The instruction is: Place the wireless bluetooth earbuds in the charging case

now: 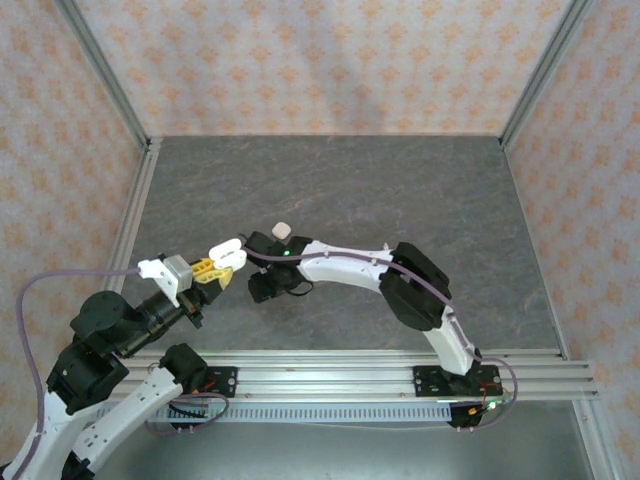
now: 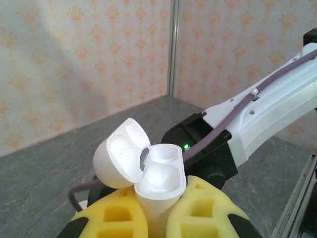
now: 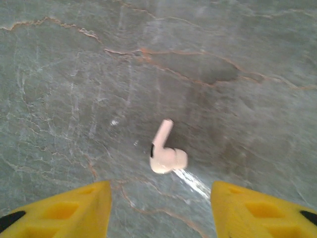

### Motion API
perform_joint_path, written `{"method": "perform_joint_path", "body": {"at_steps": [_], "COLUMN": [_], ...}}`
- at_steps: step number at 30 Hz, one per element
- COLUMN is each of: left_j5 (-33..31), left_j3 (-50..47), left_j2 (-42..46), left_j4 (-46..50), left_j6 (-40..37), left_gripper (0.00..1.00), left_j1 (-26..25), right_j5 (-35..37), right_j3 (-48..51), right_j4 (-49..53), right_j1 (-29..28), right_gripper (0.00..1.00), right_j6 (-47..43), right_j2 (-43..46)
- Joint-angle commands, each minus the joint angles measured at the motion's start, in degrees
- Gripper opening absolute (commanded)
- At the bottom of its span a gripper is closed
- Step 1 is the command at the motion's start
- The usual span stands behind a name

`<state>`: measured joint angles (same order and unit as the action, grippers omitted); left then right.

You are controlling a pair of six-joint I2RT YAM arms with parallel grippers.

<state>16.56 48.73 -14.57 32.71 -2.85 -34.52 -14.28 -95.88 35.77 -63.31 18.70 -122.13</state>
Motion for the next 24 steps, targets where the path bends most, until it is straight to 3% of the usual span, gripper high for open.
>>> {"method": "perform_joint_path", "body": {"at_steps": [1,13,24], "left_j5": [-1.86,-2.49,-2.09], "left_j3": [1.62,0.68,-0.13], "left_j2": [1.22,1.4,-0.99], "left_j4": [2.29,1.46,-0.66], "left_j6": [0.92,1.51,1.78], "left_gripper": [0.0,0.0,0.0], "left_j1": [-0.08,-0.11,-0.11], "right_j5": [4.82,8.82,8.56], "right_j3": [-4.04,-8.59,2.68], "right_j4": [3.67,7.9,2.67], "right_j1": [-0.19,-0.45,2.59], "right_gripper": [0.57,0.56,0.31], "right_j6": [-1.89,-6.92,-6.26], "right_j2": [-3.02,-8.52,-2.87]}}
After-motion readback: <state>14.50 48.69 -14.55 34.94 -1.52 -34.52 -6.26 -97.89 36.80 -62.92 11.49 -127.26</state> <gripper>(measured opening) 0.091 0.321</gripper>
